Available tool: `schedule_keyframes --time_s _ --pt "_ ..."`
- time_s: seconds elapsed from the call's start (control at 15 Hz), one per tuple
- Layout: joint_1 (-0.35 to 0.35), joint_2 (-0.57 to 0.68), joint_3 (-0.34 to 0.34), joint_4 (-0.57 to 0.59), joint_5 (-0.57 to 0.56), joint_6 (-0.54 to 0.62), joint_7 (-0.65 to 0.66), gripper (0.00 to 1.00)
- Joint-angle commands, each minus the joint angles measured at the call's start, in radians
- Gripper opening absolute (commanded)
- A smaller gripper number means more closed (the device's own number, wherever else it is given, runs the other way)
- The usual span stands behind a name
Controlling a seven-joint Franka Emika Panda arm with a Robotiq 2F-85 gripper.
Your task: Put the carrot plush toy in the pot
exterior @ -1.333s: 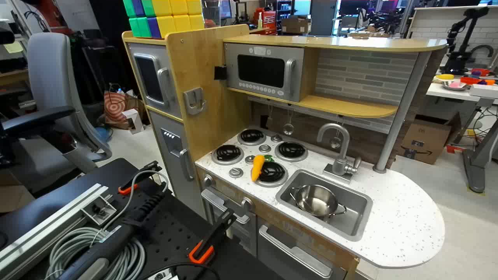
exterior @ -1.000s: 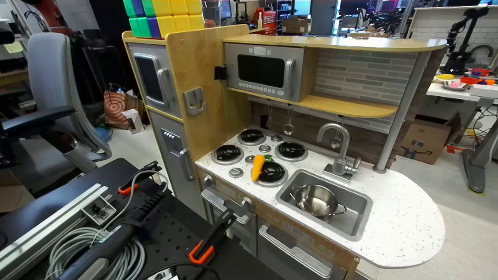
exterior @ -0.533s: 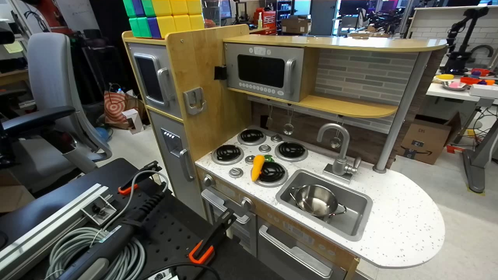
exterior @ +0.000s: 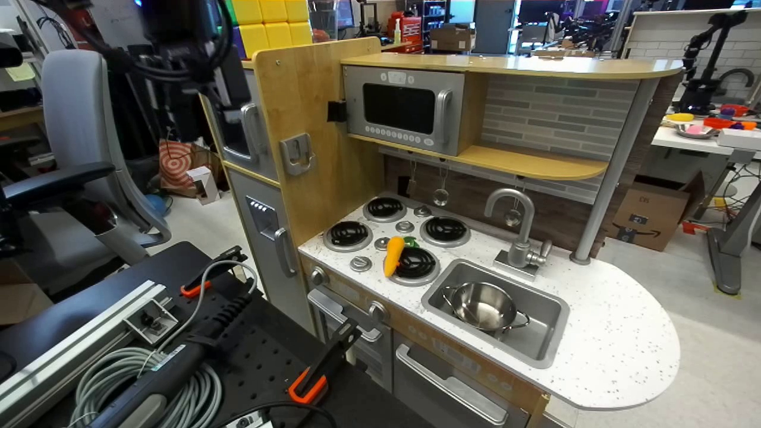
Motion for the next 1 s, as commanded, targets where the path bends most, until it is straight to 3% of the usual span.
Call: schedule_keyframes --time_s 0.0,0.27,0.33,0.4,0.47,0.67,0.73,0.93 --pt "-0.078 0.262 -0.011 0.102 -0.160 0.170 0.167 1.00" --pt "-0.077 0.454 -0.072 0.223 -0.320 0.258 0.377 1.00" --pt "-0.057 0.481 -0.087 0.262 -0.302 0.196 0.381 1.00" --pt "-0.043 0.478 -0.089 0.278 -0.239 0.125 0.322 1.00" --pt "-0.043 0.440 -0.107 0.207 -0.262 0.217 0.323 1.00" --pt "-0.028 0.479 -0.111 0.258 -0.257 0.162 0.322 1.00" --pt "-0.033 0.466 -0.112 0.246 -0.295 0.150 0.195 1.00" --pt "-0.054 0.480 -0.133 0.229 -0.295 0.257 0.017 1.00"
